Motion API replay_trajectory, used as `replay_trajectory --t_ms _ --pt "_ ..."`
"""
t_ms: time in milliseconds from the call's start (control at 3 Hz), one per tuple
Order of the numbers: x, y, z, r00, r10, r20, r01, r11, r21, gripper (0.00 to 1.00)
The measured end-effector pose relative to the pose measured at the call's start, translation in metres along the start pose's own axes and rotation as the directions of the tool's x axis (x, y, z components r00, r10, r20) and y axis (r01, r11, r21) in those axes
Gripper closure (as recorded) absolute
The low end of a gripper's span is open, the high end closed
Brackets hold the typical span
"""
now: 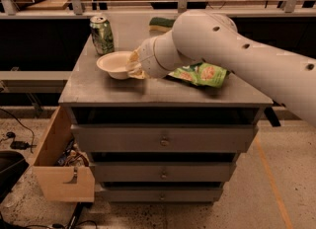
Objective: Move paper bowl near green can
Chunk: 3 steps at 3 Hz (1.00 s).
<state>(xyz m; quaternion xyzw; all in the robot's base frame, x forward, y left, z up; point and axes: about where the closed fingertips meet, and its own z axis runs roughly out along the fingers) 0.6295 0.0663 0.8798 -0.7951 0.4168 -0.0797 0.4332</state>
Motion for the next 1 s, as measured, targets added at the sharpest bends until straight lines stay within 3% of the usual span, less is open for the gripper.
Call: replay_trajectory --t_ms 667,1000 --pt "-0.0029 0.0004 0.0018 1.0 -0.003 0.004 0.003 1.0 -0.003 0.13" --pt "-0.0042 0.0007 0.0026 1.0 -0.005 0.006 0.005 1.0 -0.004 0.0"
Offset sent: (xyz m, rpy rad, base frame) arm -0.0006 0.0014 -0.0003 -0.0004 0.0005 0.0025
